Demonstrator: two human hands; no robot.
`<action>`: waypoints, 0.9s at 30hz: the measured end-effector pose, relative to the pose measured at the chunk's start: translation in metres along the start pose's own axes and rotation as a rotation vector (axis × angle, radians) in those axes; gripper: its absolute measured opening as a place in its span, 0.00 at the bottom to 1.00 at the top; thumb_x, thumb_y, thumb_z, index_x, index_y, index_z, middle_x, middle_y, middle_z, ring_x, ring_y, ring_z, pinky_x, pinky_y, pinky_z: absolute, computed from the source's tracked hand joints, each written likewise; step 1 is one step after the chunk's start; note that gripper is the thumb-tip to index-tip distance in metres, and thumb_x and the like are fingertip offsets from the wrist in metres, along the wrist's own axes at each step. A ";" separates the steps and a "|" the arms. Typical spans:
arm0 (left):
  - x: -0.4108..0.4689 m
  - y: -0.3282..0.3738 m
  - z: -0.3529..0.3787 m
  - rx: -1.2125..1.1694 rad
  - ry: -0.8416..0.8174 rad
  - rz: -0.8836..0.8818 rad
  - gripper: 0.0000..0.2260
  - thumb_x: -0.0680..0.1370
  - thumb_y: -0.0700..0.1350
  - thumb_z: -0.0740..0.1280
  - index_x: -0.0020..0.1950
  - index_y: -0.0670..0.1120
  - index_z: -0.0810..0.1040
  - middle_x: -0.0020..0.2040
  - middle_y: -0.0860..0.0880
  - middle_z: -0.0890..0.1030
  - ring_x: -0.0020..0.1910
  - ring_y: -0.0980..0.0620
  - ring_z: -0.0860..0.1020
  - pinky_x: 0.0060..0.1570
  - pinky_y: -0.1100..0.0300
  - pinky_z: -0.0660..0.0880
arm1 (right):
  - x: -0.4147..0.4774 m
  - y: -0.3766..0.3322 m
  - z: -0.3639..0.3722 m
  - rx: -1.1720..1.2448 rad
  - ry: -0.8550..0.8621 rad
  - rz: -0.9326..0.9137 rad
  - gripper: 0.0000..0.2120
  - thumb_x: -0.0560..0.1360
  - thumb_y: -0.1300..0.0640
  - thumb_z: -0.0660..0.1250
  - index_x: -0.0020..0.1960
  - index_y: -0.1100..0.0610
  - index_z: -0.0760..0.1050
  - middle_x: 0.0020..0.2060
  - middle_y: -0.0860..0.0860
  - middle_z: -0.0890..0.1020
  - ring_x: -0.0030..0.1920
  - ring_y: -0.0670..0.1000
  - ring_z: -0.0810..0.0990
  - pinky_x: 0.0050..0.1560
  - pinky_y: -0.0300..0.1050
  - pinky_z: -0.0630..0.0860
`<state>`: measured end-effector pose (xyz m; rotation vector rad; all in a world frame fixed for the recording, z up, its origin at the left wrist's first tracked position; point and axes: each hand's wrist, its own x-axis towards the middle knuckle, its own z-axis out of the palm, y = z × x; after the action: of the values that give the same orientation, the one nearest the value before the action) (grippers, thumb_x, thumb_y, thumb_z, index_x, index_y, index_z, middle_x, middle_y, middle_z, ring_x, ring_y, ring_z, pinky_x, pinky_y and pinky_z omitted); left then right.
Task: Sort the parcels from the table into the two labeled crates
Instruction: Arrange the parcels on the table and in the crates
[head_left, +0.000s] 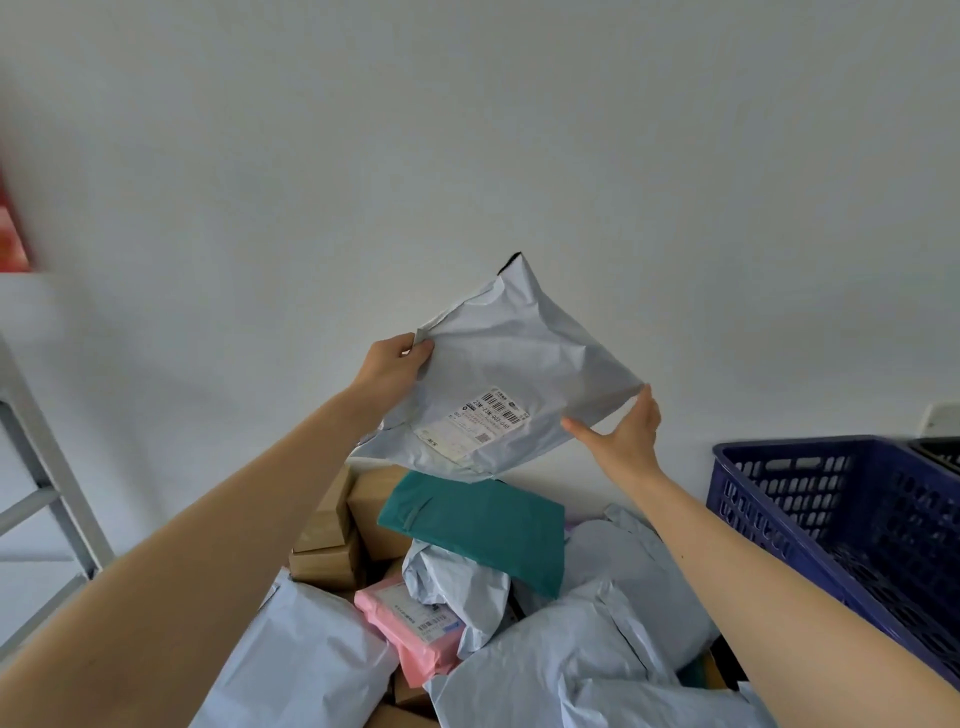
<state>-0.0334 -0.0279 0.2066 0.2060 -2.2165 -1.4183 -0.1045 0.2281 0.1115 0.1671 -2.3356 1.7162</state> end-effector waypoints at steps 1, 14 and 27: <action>0.001 0.001 -0.003 -0.036 0.004 -0.018 0.12 0.81 0.47 0.63 0.48 0.40 0.79 0.40 0.46 0.76 0.38 0.50 0.71 0.37 0.60 0.68 | 0.001 0.000 -0.001 0.034 -0.012 0.023 0.60 0.66 0.45 0.78 0.79 0.55 0.38 0.78 0.54 0.47 0.78 0.55 0.49 0.75 0.56 0.54; 0.004 -0.004 -0.026 -0.402 -0.056 -0.210 0.04 0.79 0.49 0.67 0.50 0.50 0.75 0.45 0.45 0.82 0.40 0.46 0.78 0.46 0.49 0.76 | -0.002 -0.011 0.009 0.363 -0.181 0.064 0.20 0.68 0.59 0.78 0.56 0.52 0.74 0.53 0.52 0.82 0.52 0.51 0.81 0.49 0.47 0.80; -0.001 -0.033 -0.048 -0.277 -0.046 -0.250 0.03 0.78 0.41 0.68 0.51 0.47 0.79 0.44 0.44 0.80 0.40 0.46 0.78 0.38 0.56 0.77 | -0.005 -0.019 -0.012 0.356 -0.346 0.102 0.23 0.70 0.70 0.73 0.59 0.51 0.76 0.49 0.55 0.84 0.46 0.53 0.85 0.40 0.45 0.81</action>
<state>-0.0135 -0.0813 0.1933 0.3663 -2.0557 -1.8620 -0.0937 0.2336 0.1313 0.4456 -2.2663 2.3061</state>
